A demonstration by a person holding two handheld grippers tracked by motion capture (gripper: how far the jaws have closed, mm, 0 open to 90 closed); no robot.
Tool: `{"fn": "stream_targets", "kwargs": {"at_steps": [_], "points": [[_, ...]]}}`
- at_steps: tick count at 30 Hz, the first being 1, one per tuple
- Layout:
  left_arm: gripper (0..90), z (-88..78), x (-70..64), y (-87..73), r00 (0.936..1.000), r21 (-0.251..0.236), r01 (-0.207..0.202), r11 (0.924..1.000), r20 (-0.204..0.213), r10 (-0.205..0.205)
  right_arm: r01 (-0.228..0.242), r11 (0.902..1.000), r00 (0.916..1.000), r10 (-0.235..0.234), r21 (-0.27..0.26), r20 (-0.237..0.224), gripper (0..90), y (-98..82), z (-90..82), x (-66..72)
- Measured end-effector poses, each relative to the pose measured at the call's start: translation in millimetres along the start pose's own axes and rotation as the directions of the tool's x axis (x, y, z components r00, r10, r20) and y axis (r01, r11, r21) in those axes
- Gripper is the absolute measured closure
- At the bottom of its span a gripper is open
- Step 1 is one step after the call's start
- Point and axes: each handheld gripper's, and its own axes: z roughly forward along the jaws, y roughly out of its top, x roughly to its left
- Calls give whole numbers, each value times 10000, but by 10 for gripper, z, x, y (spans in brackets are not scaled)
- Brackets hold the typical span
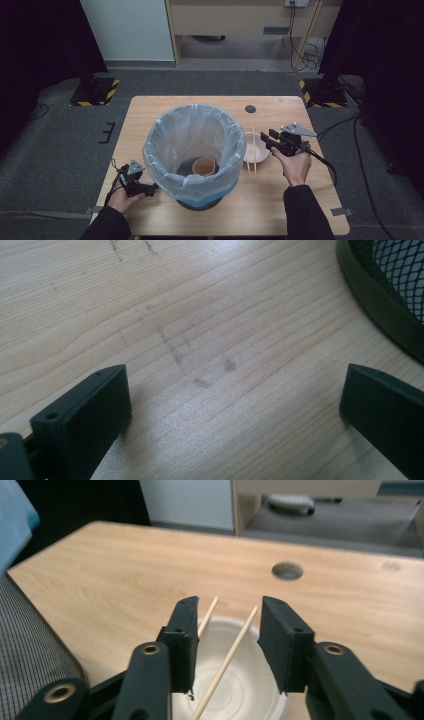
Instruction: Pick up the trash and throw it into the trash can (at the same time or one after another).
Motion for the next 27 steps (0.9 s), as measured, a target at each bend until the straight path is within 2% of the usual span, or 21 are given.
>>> {"fn": "stream_targets", "kwargs": {"at_steps": [1,3,6,10,13,14,19,20,21,22,23,24,27], "points": [[0,0,0,0,10000,0,0,10000,0,0,0,10000,10000,0,0,0,610,0,0,0],[0,0,-1,0,10000,-3,-4,10000,5,4,-28,9988,10000,30,481,-39,637,-76,90,28],[0,1,-3,1,10000,-5,-12,10000,15,12,-60,9969,10000,62,783,-19,655,-127,148,37],[0,1,-4,1,10000,2,-20,10000,14,20,-35,9887,10000,46,1496,-68,668,-212,272,88],[0,1,-4,1,10000,2,-19,10000,13,19,-28,9853,10000,36,1709,-45,672,-241,317,108],[0,1,-4,1,10000,3,-23,10000,14,23,71,9811,9999,-84,1932,63,675,-271,359,117],[0,1,-4,1,10000,2,-19,10000,14,19,143,9728,9994,-209,2312,263,692,-334,433,144],[0,1,-4,1,10000,0,-18,10000,13,18,197,9678,9991,-282,2510,303,698,-366,469,161],[0,1,-4,1,10000,0,-18,10000,13,18,197,9678,9991,-282,2510,303,698,-366,469,161],[0,1,-4,1,10000,0,-17,10000,19,17,236,9625,9988,-341,2702,343,702,-395,502,178],[0,1,-4,1,10000,0,-17,10000,19,17,236,9625,9988,-341,2702,343,702,-395,502,178],[0,1,-4,1,10000,1,-17,10000,20,17,260,9581,9985,-387,2853,387,716,-419,527,189],[0,1,-4,1,10000,-1,-19,10000,14,19,149,9564,9987,-285,2917,423,739,-431,536,198]]}}
